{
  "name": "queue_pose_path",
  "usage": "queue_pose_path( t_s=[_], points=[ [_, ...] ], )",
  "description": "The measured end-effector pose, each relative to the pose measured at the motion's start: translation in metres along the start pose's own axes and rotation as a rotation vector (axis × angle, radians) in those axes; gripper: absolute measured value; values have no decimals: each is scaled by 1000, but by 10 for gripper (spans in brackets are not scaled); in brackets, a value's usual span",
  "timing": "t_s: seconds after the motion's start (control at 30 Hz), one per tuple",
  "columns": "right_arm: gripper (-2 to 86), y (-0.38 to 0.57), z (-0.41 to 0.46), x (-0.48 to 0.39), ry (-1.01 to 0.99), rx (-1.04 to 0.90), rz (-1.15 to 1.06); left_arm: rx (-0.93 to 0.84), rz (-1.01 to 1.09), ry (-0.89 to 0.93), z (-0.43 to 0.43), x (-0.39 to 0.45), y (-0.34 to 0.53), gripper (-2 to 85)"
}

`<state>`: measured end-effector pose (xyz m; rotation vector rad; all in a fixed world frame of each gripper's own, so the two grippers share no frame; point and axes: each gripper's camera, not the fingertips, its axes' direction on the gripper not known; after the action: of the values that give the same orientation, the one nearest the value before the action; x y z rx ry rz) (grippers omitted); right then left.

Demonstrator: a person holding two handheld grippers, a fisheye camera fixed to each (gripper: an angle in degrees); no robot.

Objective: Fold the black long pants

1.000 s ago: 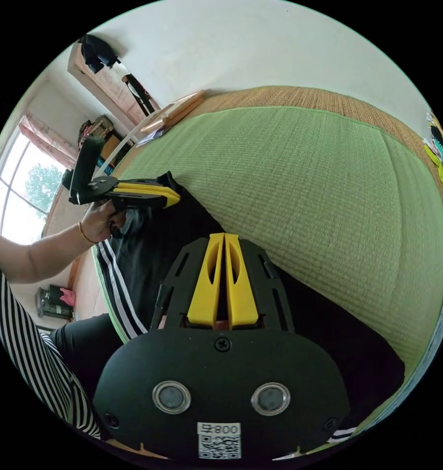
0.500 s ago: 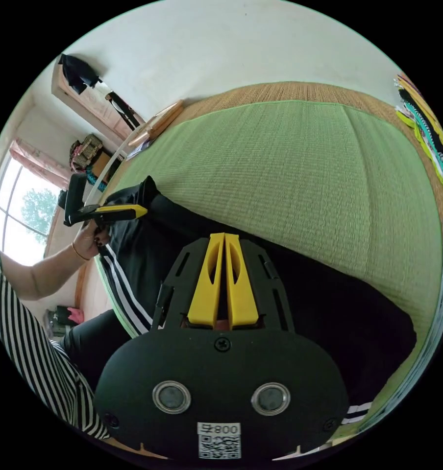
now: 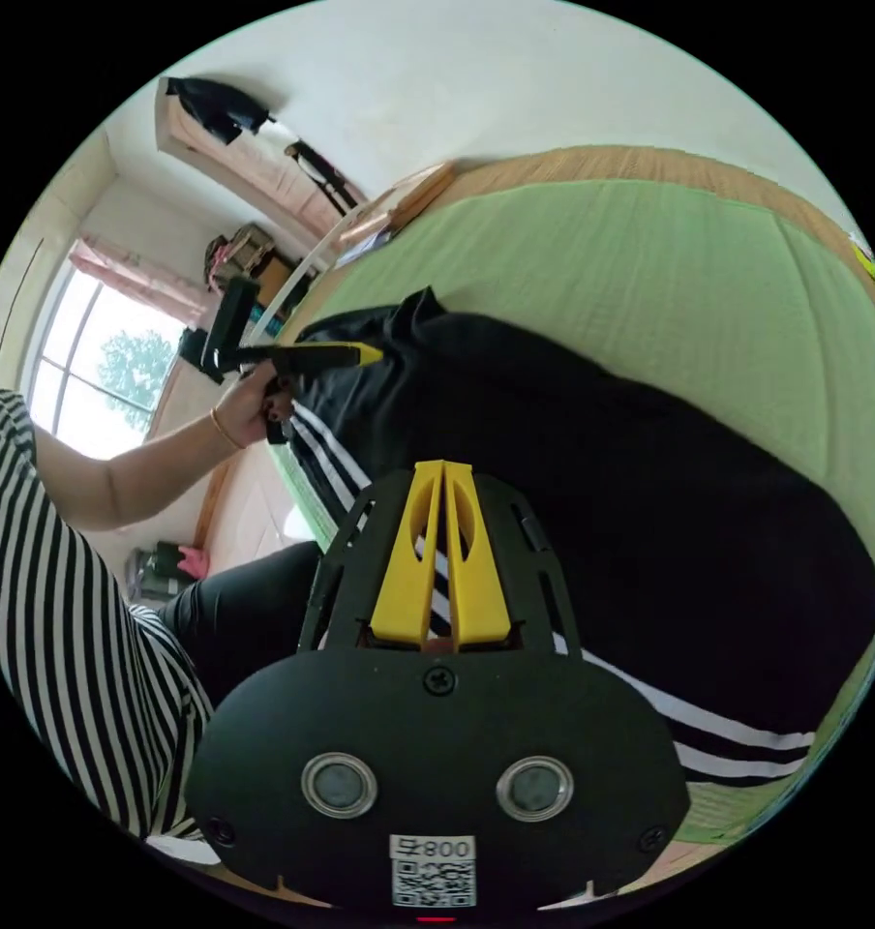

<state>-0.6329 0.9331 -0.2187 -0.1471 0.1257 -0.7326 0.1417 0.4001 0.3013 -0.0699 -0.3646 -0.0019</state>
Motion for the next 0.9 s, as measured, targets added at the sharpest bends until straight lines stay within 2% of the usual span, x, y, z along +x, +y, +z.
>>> queue_pose_path(
  t_s=[0.07, 0.2, 0.27, 0.4, 0.53, 0.7, 0.77, 0.83, 0.9],
  points=[
    [0, 6, 21, -11, -2, -62, -31, 1, -6, 13, -13, 9, 15, 2],
    [0, 12, 32, -15, 21, -69, -31, -36, -67, 47, -25, 16, 45, 2],
    [0, 14, 41, -10, 10, -93, -13, -129, -100, -9, -22, 20, 64, 1],
    [0, 0, 33, -14, -4, -32, -26, -77, -152, 46, -36, 28, 76, 1],
    [0, -61, 40, -26, 31, 47, -125, -11, -120, 63, -52, 47, 71, 1],
    [0, -115, 95, -18, 80, -4, -128, 130, -115, -52, -78, 54, 38, 1],
    [0, -118, 122, -11, 180, -68, -106, 119, -141, -139, -78, 49, 20, 1],
    [0, -112, 122, 0, 142, -32, -67, 61, -184, -246, -74, 43, 13, 1],
    [0, -103, 118, 13, 113, 3, -17, 93, -195, -190, -78, 41, 14, 1]
  ],
)
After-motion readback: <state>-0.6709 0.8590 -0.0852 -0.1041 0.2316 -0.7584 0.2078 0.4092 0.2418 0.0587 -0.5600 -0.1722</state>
